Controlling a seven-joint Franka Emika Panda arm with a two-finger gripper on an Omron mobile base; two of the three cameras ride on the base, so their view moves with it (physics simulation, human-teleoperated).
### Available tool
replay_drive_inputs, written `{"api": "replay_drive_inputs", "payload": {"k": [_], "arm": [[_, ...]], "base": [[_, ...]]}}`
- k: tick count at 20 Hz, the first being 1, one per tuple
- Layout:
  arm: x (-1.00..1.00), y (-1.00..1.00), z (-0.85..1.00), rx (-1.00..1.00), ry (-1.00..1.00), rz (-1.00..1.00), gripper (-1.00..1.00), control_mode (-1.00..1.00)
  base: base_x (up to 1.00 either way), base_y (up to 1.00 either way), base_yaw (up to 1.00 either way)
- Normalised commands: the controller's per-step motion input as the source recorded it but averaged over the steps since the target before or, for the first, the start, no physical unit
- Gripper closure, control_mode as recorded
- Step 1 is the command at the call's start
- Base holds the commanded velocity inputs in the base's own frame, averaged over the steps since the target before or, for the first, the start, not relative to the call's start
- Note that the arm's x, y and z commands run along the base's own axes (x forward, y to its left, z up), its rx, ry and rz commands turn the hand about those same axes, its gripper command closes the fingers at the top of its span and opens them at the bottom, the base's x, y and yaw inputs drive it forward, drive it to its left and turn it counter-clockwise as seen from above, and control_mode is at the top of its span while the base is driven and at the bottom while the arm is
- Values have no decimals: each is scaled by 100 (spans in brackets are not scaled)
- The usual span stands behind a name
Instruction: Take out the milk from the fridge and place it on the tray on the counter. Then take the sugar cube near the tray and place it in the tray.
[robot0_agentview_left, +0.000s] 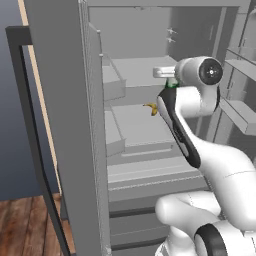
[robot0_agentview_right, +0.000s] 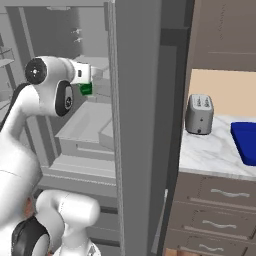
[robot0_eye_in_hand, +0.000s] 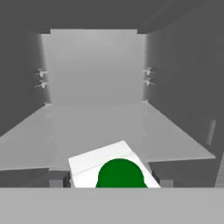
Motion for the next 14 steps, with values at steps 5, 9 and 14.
{"api": "replay_drive_inputs", "payload": {"k": [5,9,14], "arm": [[-61,0,-1,2,44,0,100,-100],[-97,-5,-34,0,16,0,100,-100],[-72,0,-35,0,12,0,100,-100]], "base": [[0,0,0],[0,0,0],[0,0,0]]}}
